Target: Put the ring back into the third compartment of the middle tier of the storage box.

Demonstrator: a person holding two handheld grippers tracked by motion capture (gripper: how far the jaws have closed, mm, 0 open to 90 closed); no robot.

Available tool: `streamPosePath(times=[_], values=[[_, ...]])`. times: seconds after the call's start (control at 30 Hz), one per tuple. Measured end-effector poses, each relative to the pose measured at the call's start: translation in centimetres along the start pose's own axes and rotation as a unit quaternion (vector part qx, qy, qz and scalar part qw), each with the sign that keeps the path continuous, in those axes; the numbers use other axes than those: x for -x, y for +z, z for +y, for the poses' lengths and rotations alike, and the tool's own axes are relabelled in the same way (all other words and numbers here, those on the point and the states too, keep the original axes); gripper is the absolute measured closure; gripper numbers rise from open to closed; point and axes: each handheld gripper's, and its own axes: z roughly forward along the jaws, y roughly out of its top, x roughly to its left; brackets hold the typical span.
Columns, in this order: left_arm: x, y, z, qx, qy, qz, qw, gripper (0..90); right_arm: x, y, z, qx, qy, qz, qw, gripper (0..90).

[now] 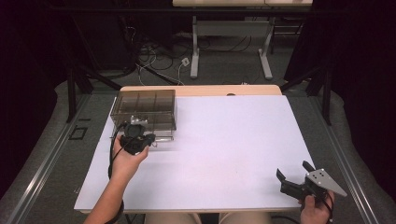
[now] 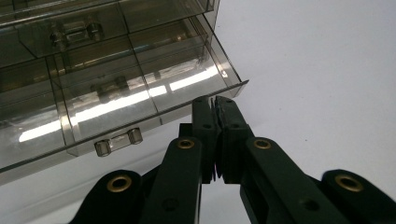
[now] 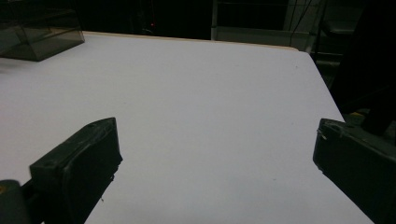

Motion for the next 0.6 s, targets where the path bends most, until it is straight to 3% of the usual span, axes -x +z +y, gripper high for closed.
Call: streamPosePath(times=[0.6], values=[[0.4, -0.1, 1.9, 0.006, 0.004, 0.006, 1.0, 87.8, 0.0, 0.0, 0.0, 0.003, 0.004, -0.002, 1.0, 0.4]])
